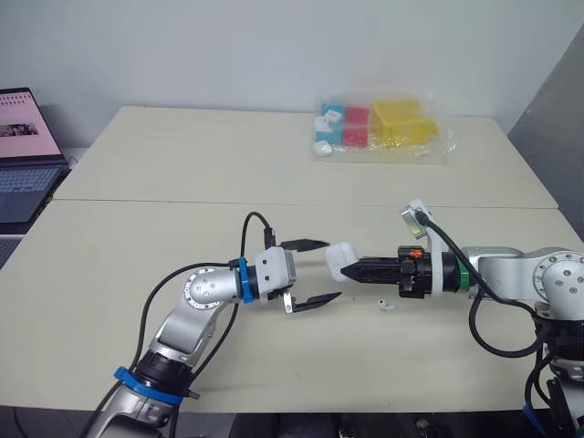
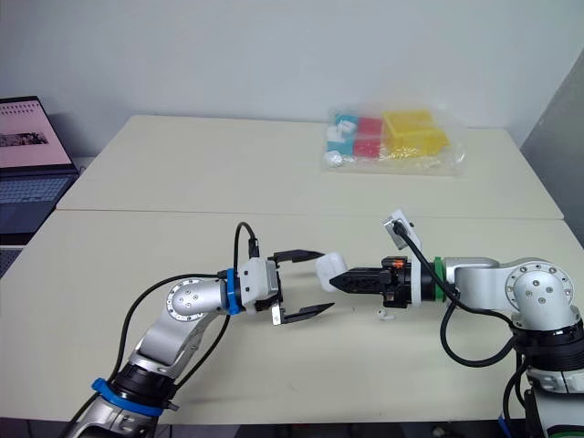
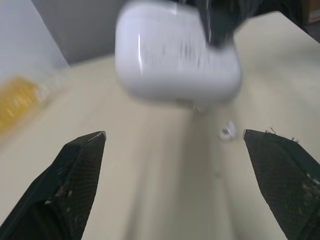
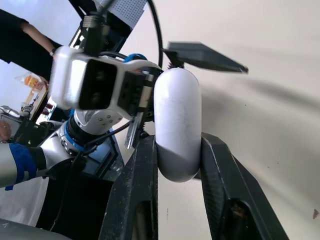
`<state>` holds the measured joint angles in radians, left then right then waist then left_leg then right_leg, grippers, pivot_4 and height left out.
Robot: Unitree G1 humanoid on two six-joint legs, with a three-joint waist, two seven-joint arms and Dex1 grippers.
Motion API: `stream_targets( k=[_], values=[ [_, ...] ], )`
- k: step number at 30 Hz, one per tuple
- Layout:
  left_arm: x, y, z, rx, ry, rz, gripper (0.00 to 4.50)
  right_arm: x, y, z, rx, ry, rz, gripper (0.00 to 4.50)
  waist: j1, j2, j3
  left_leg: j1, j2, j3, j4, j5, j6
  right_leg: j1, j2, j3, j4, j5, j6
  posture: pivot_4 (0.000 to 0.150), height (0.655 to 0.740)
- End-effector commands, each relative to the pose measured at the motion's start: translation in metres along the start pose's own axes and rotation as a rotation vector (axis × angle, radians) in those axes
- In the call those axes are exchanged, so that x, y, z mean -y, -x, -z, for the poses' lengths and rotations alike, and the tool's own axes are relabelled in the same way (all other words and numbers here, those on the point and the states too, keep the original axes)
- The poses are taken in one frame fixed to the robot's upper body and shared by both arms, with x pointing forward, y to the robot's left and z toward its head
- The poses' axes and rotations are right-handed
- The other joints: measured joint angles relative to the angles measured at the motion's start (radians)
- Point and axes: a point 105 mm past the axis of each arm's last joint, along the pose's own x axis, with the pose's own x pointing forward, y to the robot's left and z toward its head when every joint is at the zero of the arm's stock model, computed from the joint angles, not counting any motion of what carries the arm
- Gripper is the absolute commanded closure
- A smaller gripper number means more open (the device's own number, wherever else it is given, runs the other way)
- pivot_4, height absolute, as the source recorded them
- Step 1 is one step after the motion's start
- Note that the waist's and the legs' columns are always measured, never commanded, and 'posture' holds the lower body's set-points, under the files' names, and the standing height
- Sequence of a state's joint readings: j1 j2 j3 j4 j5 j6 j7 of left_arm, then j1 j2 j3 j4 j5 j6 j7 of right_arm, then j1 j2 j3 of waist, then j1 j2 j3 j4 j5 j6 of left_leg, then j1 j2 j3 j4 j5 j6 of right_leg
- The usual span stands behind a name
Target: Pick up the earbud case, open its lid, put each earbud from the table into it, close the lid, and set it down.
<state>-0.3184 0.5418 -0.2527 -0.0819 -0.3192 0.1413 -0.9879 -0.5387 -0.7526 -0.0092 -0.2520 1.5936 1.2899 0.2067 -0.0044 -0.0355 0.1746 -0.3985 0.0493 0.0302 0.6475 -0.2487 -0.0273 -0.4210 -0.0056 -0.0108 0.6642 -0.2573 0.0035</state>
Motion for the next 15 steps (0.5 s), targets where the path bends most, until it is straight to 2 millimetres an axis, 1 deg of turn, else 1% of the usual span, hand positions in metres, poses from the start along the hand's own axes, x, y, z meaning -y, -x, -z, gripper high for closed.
stream_targets(
  k=[1, 3, 4, 6, 8, 10, 12, 14, 15],
  values=[
    [-0.004, 0.010, -0.015, -0.050, 0.189, 0.020, 0.00, 0.002, 0.009, -0.013, -0.068, 0.222, 0.105, 3.76, -0.002, 0.000, 0.000, 0.000, 0.000, -0.001, 0.000, 0.000, 0.000, 0.000, 0.000, 0.000, 0.000, 0.000, 0.000, 0.150, 0.7378],
    [0.005, 0.011, -0.018, -0.109, 0.244, 0.075, 0.00, -0.001, 0.010, -0.019, -0.116, 0.346, 0.127, 3.76, -0.002, 0.000, 0.000, 0.000, 0.000, -0.002, 0.000, 0.000, 0.000, 0.000, 0.000, -0.001, -0.001, 0.000, 0.000, 0.150, 0.7378],
    [0.007, 0.012, -0.019, -0.124, 0.258, 0.087, 0.00, -0.001, 0.010, -0.020, -0.126, 0.373, 0.124, 3.76, -0.002, 0.000, 0.000, -0.001, 0.000, -0.002, 0.000, 0.000, 0.000, -0.001, 0.000, 0.000, -0.001, 0.000, 0.000, 0.150, 0.7378],
    [0.016, 0.012, -0.026, -0.142, 0.317, 0.154, 0.00, -0.005, 0.008, -0.019, -0.199, 0.503, 0.112, 3.76, -0.002, 0.000, 0.000, 0.000, 0.000, -0.002, -0.001, 0.000, 0.000, -0.001, 0.000, -0.001, -0.002, 0.000, 0.000, 0.150, 0.7378],
    [0.021, 0.012, -0.030, -0.163, 0.344, 0.189, 0.00, -0.007, 0.007, -0.016, -0.261, 0.597, 0.100, 3.76, -0.001, 0.001, 0.000, -0.001, 0.000, -0.002, -0.001, 0.000, 0.000, -0.001, 0.000, 0.000, -0.002, 0.000, 0.000, 0.150, 0.7378],
    [0.017, 0.008, -0.033, -0.186, 0.294, 0.165, 0.00, -0.001, 0.008, -0.012, -0.364, 0.767, 0.128, 3.76, -0.001, 0.002, 0.001, -0.001, 0.000, -0.002, -0.001, 0.000, 0.000, -0.001, 0.000, 0.000, -0.002, 0.000, 0.000, 0.150, 0.7378],
    [0.012, -0.002, -0.040, -0.183, 0.223, 0.138, 0.00, 0.005, 0.008, -0.008, -0.482, 0.942, 0.137, 3.76, 0.001, 0.002, 0.001, -0.001, -0.001, -0.002, 0.000, 0.000, 0.000, -0.002, 0.000, 0.000, -0.002, 0.000, 0.000, 0.150, 0.7378],
    [0.007, -0.014, -0.052, -0.154, 0.127, 0.114, 0.00, 0.009, 0.006, -0.005, -0.548, 1.030, 0.109, 3.76, 0.003, 0.001, 0.001, -0.001, -0.001, -0.002, 0.000, 0.000, 0.000, -0.001, 0.000, 0.000, -0.002, 0.000, 0.000, 0.150, 0.7378],
    [0.008, -0.018, -0.056, -0.146, 0.082, 0.119, 0.00, 0.010, 0.005, -0.005, -0.559, 1.042, 0.099, 3.76, 0.002, 0.001, 0.001, -0.001, -0.001, -0.002, 0.001, 0.000, 0.000, -0.001, 0.000, 0.000, -0.001, 0.000, 0.000, 0.150, 0.7378]
  ],
)
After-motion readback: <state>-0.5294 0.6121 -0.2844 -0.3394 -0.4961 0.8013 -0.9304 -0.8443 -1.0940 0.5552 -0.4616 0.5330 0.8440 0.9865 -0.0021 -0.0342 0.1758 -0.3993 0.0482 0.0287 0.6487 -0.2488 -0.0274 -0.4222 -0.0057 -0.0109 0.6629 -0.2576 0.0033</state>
